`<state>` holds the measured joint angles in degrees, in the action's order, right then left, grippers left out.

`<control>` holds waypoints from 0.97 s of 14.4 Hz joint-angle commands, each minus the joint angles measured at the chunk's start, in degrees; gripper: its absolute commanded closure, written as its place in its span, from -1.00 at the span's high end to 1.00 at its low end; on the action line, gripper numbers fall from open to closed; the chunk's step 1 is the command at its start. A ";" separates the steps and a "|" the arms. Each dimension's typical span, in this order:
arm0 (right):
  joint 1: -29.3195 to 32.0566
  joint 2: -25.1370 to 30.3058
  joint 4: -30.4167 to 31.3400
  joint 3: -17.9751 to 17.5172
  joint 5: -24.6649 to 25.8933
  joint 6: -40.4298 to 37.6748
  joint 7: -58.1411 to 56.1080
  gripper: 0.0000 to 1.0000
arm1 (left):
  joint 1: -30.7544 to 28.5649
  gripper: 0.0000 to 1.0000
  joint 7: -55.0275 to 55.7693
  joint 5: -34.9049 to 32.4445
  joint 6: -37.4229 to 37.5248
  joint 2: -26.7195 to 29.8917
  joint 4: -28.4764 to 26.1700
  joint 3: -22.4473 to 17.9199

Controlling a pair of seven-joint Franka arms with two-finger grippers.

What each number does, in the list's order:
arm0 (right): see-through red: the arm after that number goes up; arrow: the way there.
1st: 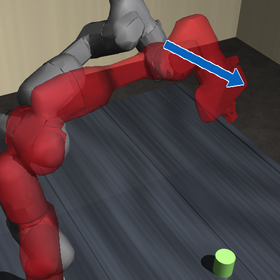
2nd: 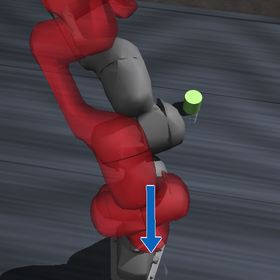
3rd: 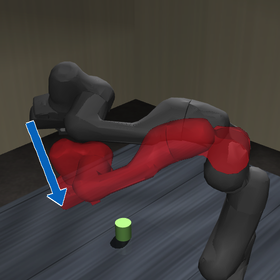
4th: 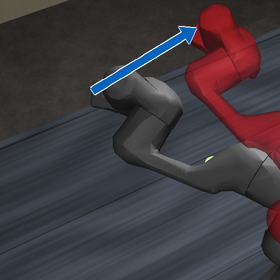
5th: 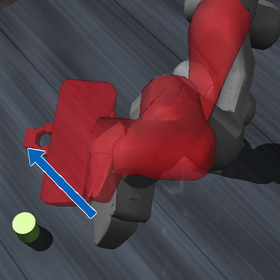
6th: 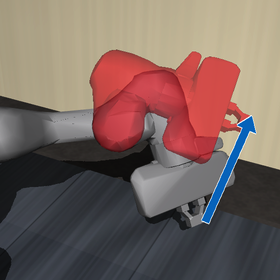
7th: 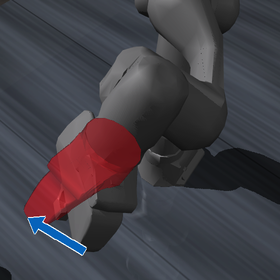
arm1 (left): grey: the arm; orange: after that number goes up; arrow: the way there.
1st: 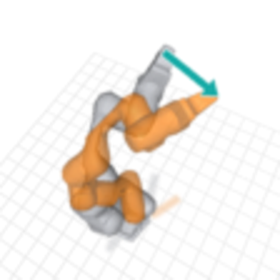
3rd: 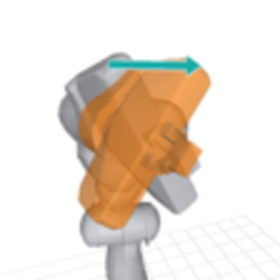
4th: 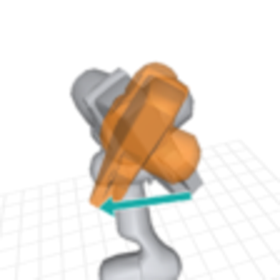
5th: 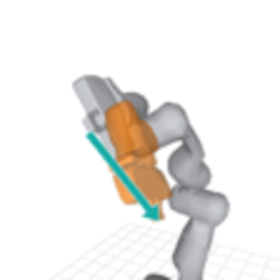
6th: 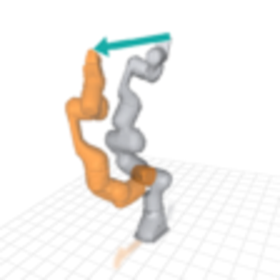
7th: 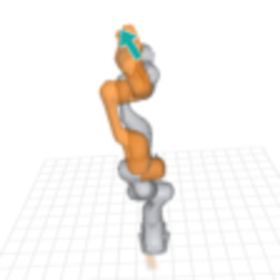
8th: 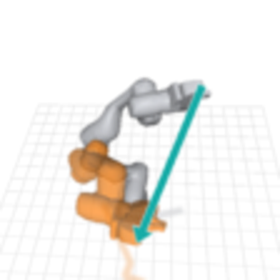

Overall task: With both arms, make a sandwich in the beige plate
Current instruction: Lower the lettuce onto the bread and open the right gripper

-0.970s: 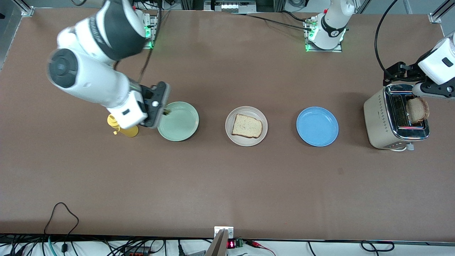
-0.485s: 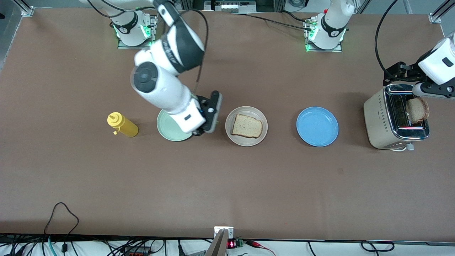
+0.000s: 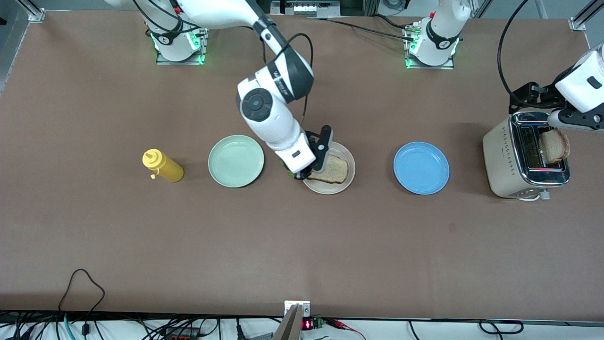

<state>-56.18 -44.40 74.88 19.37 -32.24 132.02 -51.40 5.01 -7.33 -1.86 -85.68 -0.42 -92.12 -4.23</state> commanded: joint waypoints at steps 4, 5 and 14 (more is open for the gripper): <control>-2.88 -5.95 -2.19 -0.56 -0.55 7.97 1.30 -1.00 | -0.09 1.00 0.12 0.36 1.04 -0.54 1.42 -0.08; -3.23 -6.40 -2.19 -0.65 -0.81 9.04 1.57 -1.00 | -0.09 1.00 0.12 0.36 1.04 -0.54 1.42 -0.08; -5.78 -9.56 -2.19 -1.00 -0.99 16.42 9.56 -0.65 | -0.09 1.00 0.21 0.45 1.04 -0.54 1.33 -0.08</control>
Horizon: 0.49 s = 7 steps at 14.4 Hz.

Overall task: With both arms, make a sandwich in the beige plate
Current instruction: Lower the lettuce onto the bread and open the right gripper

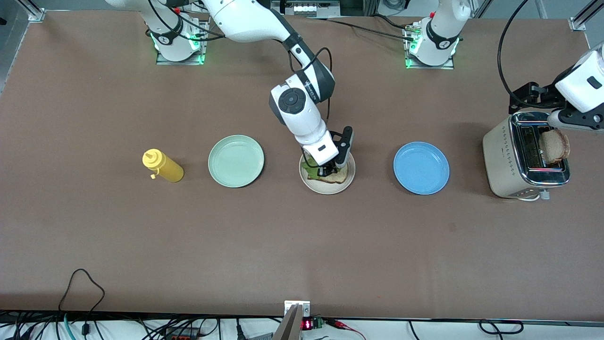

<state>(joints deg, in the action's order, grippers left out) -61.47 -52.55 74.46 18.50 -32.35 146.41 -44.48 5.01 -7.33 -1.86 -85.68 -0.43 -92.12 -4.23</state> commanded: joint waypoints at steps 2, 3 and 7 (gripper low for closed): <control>-0.49 -1.15 -1.77 -0.13 -0.87 2.30 2.91 1.00 | -0.09 1.00 0.21 0.45 1.04 -0.54 1.42 -0.16; -0.49 -0.80 -2.03 -0.22 -0.96 1.61 3.08 1.00 | -0.09 1.00 0.21 0.45 1.04 -0.54 1.42 -0.08; -0.49 3.40 -2.39 0.74 -0.70 -6.90 5.98 1.00 | 0.00 1.00 0.21 0.45 1.04 -0.54 1.33 -0.08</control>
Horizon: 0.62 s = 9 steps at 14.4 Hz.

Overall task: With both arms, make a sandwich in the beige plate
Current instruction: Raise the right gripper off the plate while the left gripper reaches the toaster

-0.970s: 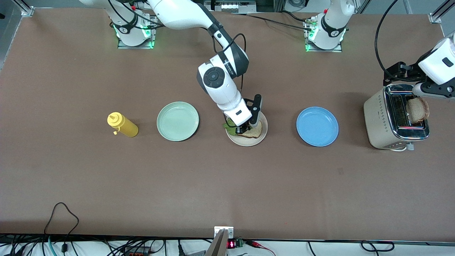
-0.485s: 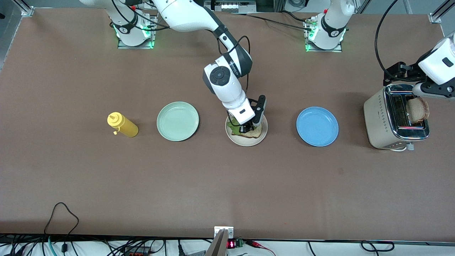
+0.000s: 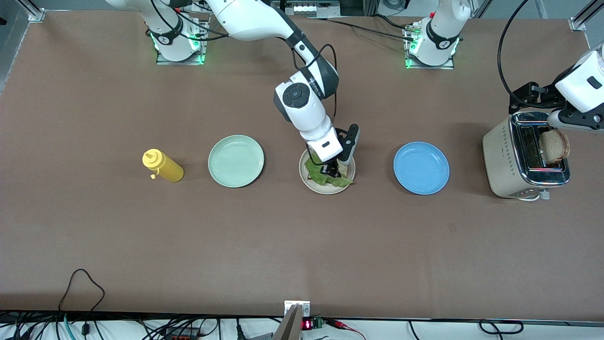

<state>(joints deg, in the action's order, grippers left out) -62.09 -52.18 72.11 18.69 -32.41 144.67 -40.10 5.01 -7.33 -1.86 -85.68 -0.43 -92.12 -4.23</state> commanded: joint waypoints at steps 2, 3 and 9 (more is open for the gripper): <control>-0.05 5.41 -0.04 2.65 -0.20 -8.25 4.66 1.00 | -0.35 1.00 0.30 0.54 1.13 -0.63 1.33 -0.07; -0.23 7.16 0.56 4.06 -0.29 -9.56 5.63 1.00 | -0.44 1.00 0.12 0.54 1.48 -0.72 1.16 -0.16; 0.65 12.71 0.31 16.62 -0.20 -26.61 6.61 1.00 | -0.26 1.00 3.98 0.63 3.76 -1.41 1.42 -0.08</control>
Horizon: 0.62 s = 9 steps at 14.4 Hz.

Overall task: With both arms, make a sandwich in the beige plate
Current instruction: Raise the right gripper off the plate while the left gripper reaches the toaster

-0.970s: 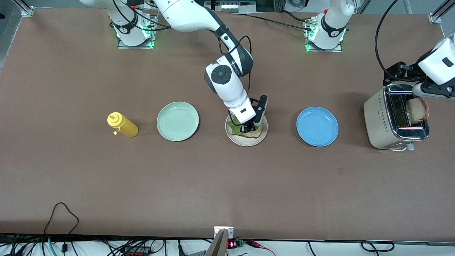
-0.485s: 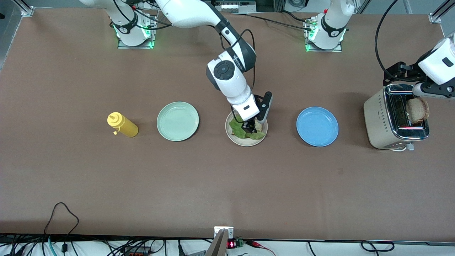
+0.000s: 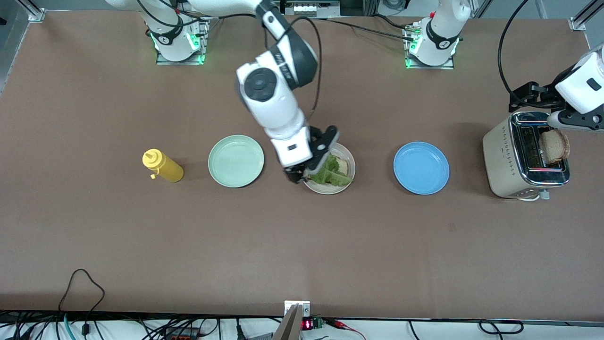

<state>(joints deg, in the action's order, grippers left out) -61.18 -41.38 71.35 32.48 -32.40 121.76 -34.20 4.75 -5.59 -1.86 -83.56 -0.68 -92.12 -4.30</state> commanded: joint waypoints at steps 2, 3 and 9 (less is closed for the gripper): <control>-0.26 2.09 1.08 6.97 -0.30 -7.05 0.80 1.00 | -0.09 1.00 2.51 0.72 1.82 -2.83 2.38 -0.10; 0.35 2.18 1.08 8.21 -0.30 -8.20 0.80 1.00 | -0.18 1.00 2.60 0.72 1.82 -3.18 2.56 -0.18; 11.51 3.32 -3.48 8.31 3.21 -21.11 1.06 1.00 | -2.02 1.00 1.72 -2.18 1.65 -7.05 2.92 -0.80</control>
<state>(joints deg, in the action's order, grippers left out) -53.11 -39.43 70.42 41.67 -30.72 105.60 -33.96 4.17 -3.67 -2.85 -83.04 -6.08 -91.60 -4.83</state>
